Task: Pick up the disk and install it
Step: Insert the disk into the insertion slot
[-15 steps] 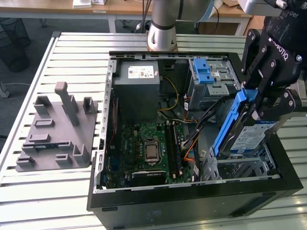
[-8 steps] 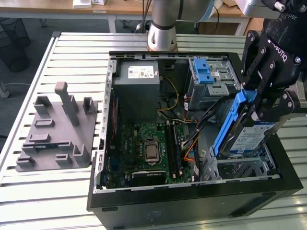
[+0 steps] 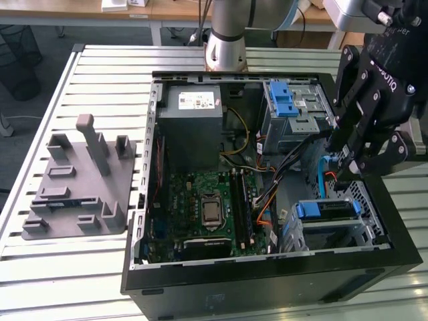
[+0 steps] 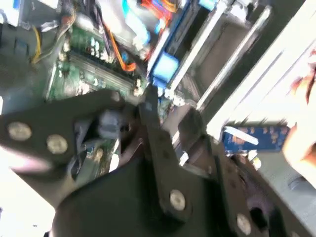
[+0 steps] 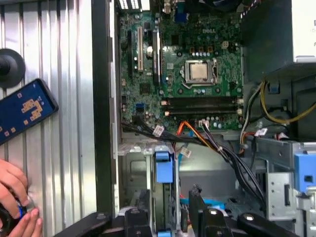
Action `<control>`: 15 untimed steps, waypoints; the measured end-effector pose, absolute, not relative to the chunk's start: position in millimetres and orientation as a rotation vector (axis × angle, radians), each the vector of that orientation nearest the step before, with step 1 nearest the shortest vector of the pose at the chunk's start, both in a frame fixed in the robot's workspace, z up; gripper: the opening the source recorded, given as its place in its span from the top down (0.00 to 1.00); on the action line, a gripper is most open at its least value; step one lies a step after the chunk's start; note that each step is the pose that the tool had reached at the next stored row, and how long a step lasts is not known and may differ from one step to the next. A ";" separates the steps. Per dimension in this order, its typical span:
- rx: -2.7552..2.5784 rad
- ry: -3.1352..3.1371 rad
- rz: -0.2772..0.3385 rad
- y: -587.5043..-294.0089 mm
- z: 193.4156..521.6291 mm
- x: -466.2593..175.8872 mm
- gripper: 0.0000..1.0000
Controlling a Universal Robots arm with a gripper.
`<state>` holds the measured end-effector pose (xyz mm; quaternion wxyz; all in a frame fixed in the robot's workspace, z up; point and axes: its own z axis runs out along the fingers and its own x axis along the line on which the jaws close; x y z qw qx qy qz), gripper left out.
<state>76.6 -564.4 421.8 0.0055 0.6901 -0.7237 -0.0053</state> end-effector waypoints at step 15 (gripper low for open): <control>2.160 -2.265 -0.016 -564.5 394.7 76.6 0.87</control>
